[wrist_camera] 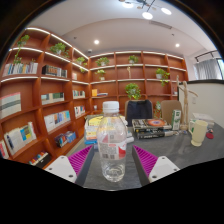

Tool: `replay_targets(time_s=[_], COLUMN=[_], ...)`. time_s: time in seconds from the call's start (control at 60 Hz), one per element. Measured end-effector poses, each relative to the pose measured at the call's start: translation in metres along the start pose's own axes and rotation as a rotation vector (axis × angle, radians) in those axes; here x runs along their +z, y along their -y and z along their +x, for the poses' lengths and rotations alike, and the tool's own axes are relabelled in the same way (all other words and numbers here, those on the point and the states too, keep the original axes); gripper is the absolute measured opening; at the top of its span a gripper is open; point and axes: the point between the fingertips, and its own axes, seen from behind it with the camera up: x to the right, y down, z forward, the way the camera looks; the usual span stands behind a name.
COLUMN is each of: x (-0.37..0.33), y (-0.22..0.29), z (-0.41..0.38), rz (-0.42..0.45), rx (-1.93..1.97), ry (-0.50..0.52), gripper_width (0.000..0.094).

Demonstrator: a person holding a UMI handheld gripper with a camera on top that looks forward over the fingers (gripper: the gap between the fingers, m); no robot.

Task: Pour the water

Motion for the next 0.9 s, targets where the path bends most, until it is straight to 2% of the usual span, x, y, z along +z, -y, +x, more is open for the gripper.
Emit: replay_targets(time_s=[0.15, 0.2, 0.267, 0.4, 0.433, 0.5, 0.517, 0.75, 0.9], x=[0.026, 0.033, 0.035, 0.039, 0.039, 0.039, 0.039, 0.038, 0.038], y=[0.003, 0.003, 0.003, 0.002, 0.001, 0.001, 0.001, 0.005, 0.028], z=[0.0, 0.0, -0.001, 0.001, 0.002, 0.002, 0.003, 0.025, 0.077], rz=[0.011, 0.009, 0.0, -0.01, -0.01, -0.014, -0.012, -0.028, 0.001], rx=[0.04, 0.048, 0.047, 0.0, -0.006, -0.004, 0.002, 0.062, 0.31], ry=[0.001, 0.001, 0.003, -0.022, -0.029, -0.032, -0.03, -0.023, -0.029], gripper_width=[0.0784, 0.073, 0.0592, 0.0535, 0.0461, 0.0416, 0.0381, 0.038, 0.0381])
